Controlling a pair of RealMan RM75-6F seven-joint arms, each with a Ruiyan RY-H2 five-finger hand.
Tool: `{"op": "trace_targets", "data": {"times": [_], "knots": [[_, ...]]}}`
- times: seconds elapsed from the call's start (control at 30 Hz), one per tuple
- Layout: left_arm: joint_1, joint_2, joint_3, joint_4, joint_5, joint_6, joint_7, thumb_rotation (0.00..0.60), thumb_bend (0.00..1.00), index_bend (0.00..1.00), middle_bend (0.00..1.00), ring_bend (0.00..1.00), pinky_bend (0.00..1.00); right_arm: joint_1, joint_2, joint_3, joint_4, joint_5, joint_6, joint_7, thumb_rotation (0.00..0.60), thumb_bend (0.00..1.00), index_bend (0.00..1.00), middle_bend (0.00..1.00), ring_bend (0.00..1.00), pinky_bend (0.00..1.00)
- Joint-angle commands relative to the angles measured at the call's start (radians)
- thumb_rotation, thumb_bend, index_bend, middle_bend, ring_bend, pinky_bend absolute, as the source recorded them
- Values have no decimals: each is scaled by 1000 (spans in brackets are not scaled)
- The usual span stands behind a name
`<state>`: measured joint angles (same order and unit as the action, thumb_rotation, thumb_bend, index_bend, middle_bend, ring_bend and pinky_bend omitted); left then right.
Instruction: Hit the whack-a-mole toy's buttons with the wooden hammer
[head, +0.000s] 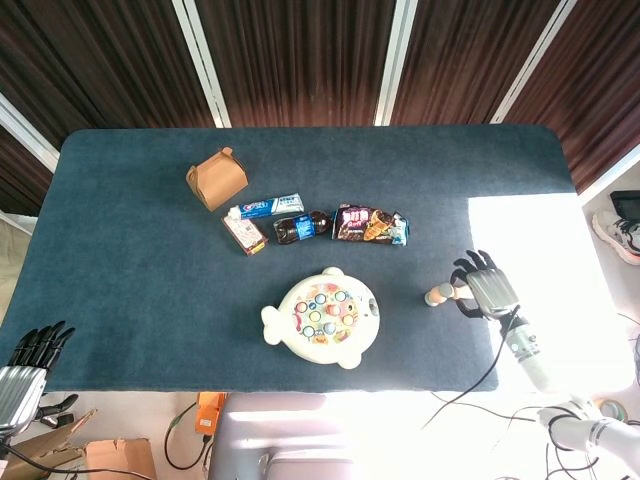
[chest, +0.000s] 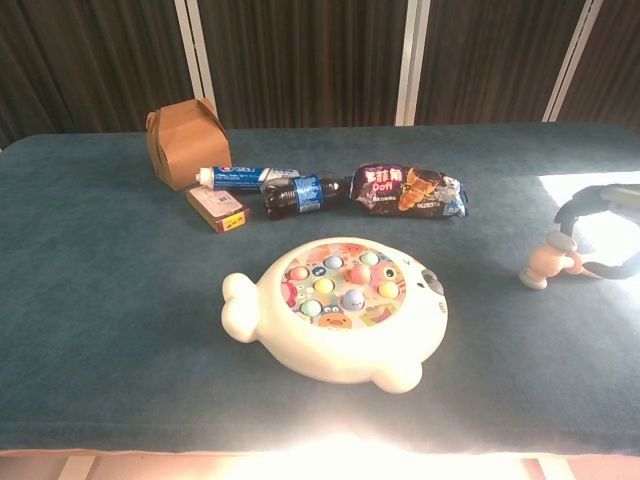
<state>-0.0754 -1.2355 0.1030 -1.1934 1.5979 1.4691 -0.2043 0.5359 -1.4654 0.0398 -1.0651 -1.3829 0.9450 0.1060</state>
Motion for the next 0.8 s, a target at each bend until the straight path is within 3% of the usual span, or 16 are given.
{"op": "trace_targets", "data": {"times": [0.03, 0.8], "knots": [[1, 2, -2, 0, -3, -4, 0, 600, 104, 0, 0, 0, 70, 3, -19, 0, 24, -4, -8, 7, 600, 332, 470, 218, 57, 15], [7, 17, -3, 1, -1, -26, 24, 600, 112, 0, 0, 0, 70, 9, -62, 13, 80, -11, -27, 24, 600, 347, 507, 227, 82, 24]]}}
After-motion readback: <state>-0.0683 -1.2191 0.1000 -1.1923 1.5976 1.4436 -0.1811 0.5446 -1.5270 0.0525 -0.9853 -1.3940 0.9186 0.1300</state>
